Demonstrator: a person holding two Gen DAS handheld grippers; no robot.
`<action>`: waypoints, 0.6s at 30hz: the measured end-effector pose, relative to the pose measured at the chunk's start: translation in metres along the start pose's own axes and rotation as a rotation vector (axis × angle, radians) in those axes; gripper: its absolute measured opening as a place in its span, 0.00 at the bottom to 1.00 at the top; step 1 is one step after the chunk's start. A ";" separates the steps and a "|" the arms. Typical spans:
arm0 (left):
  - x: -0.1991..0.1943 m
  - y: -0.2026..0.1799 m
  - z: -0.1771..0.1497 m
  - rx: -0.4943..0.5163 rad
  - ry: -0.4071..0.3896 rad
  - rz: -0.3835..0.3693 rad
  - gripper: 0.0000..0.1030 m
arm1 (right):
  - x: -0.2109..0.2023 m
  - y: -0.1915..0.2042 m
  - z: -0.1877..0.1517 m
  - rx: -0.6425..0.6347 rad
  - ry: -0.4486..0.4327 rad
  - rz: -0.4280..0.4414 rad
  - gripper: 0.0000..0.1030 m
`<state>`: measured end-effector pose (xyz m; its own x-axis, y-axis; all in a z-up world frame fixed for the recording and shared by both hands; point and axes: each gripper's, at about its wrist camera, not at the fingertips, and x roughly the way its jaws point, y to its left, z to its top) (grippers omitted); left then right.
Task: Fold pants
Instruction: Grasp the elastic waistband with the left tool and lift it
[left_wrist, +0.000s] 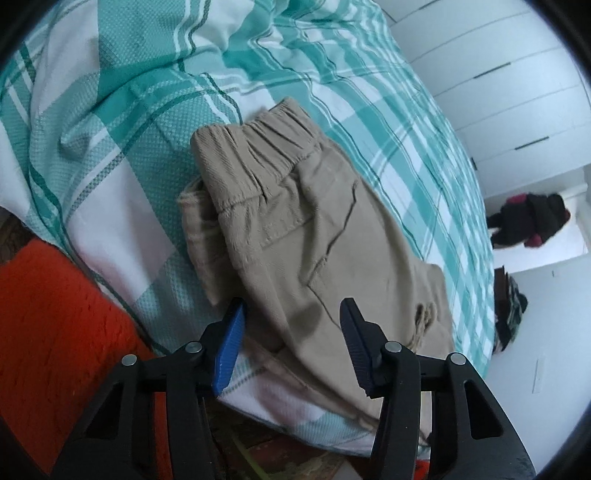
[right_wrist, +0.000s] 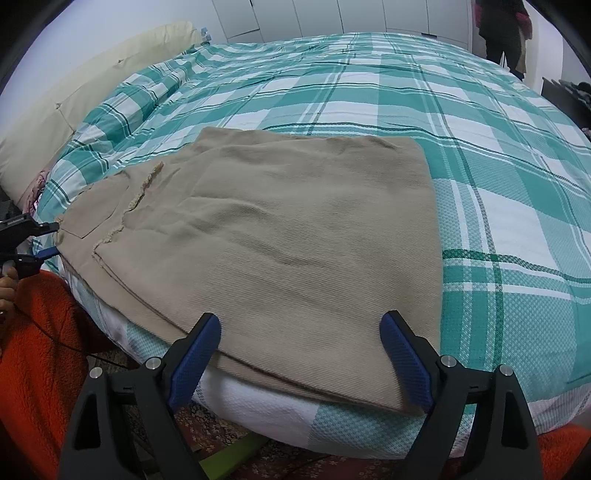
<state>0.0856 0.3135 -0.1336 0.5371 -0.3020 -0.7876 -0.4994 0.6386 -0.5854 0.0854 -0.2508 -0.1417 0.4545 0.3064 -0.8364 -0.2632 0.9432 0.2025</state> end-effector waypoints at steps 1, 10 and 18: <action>0.000 0.000 0.001 0.001 -0.006 0.002 0.52 | 0.000 -0.001 0.001 -0.001 0.000 0.000 0.86; 0.005 -0.005 0.007 0.008 -0.039 0.012 0.34 | 0.000 -0.002 0.001 -0.002 0.000 0.000 0.86; -0.001 0.000 0.008 0.007 -0.072 0.024 0.02 | -0.001 -0.001 0.003 -0.003 -0.001 -0.011 0.86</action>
<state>0.0906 0.3197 -0.1315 0.5726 -0.2354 -0.7853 -0.5077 0.6503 -0.5651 0.0873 -0.2516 -0.1397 0.4584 0.2966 -0.8378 -0.2607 0.9461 0.1923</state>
